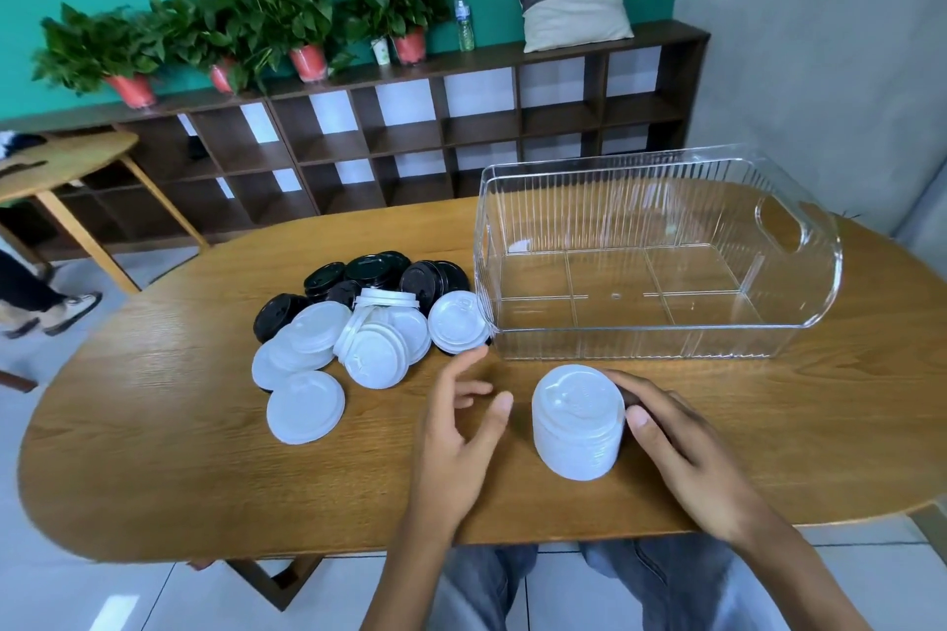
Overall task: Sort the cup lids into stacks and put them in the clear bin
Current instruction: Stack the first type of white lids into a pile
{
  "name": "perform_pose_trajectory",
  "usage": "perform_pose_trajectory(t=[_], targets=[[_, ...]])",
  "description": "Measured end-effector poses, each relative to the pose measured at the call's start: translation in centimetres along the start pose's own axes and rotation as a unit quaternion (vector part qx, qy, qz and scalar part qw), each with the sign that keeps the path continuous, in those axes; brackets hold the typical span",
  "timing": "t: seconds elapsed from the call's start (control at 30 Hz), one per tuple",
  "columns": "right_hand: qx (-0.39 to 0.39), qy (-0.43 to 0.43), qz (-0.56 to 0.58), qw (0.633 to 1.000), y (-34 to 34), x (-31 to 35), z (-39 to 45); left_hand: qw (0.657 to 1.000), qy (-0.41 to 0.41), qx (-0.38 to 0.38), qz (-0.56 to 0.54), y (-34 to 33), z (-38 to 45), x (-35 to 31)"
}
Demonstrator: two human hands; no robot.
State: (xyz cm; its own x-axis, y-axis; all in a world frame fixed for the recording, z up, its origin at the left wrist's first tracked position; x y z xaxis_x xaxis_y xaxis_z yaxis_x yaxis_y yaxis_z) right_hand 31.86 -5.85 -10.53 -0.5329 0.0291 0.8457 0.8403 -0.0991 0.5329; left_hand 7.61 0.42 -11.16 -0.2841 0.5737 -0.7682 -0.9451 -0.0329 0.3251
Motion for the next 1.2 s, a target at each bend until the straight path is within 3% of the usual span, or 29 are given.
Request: perform_pose_trajectory(t=[0.1, 0.33, 0.63, 0.83, 1.2], targets=[[-0.003, -0.002, 0.003, 1.0, 0.0, 0.1, 0.0, 0.996, 0.011, -0.013, 0.093, 1.0, 2.1, 1.8], [-0.011, 0.001, 0.003, 1.0, -0.1, 0.2, 0.0, 0.971, -0.001, 0.059, 0.231, 1.0, 5.9, 4.1], [0.0, 0.002, -0.005, 1.0, -0.1, -0.1, 0.1, 0.978, 0.041, 0.019, 0.202, 1.0, 6.8, 4.9], [0.0, -0.002, -0.003, 1.0, 0.0, 0.0, 0.0, 0.984, 0.0, -0.035, 0.176, 1.8, 4.5, 4.6], [-0.003, -0.001, -0.006, 1.0, 0.0, 0.2, -0.1, 0.977, 0.044, 0.002, 0.208, 1.9, 4.7, 4.6]])
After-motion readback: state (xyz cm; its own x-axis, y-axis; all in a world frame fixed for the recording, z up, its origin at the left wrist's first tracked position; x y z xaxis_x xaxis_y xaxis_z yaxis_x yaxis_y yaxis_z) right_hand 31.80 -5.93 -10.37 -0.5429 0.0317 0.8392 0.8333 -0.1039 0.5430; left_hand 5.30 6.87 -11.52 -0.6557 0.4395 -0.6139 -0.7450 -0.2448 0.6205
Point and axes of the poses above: each hand's wrist, its own z-axis towards the middle knuckle, its own y-axis out of the back of the hand, x = y × z, the point moved 1 cm from there along z, towards the middle knuckle, and after that the axes turned 12 degrees about -y, right-handed, at the moved point
